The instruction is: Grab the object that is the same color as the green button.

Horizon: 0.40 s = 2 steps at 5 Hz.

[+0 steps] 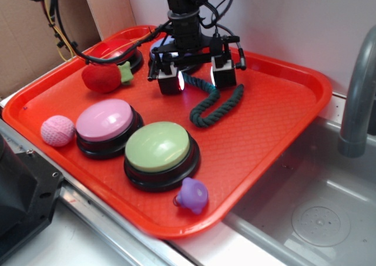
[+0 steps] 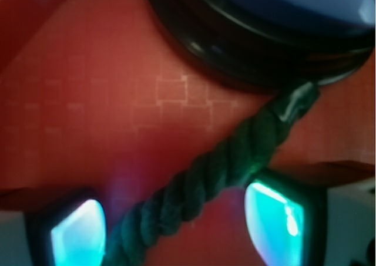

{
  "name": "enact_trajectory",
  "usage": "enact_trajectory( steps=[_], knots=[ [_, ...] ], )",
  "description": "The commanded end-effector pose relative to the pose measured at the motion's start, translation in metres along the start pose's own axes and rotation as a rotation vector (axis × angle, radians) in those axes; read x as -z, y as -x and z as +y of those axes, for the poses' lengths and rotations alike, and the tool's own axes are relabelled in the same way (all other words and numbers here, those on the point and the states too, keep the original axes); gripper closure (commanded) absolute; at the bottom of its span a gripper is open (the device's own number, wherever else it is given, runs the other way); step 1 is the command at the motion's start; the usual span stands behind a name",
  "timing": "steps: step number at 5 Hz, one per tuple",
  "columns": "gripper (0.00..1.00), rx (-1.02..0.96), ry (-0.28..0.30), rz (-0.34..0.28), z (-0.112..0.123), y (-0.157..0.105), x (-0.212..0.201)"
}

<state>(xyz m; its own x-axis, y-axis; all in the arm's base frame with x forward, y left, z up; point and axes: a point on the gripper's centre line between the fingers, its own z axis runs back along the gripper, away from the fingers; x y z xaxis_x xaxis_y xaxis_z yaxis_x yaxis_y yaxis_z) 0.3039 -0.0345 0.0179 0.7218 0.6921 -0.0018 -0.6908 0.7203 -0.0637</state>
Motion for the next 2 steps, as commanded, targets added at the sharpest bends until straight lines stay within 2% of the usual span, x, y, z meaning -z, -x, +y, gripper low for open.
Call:
enact_trajectory(
  steps=[1, 2],
  knots=[
    [0.22, 0.011, 0.016, -0.025, -0.0060, 0.0111, -0.0016],
    [1.00, -0.001, 0.012, -0.026, -0.0057, 0.0122, 0.0000]
  ],
)
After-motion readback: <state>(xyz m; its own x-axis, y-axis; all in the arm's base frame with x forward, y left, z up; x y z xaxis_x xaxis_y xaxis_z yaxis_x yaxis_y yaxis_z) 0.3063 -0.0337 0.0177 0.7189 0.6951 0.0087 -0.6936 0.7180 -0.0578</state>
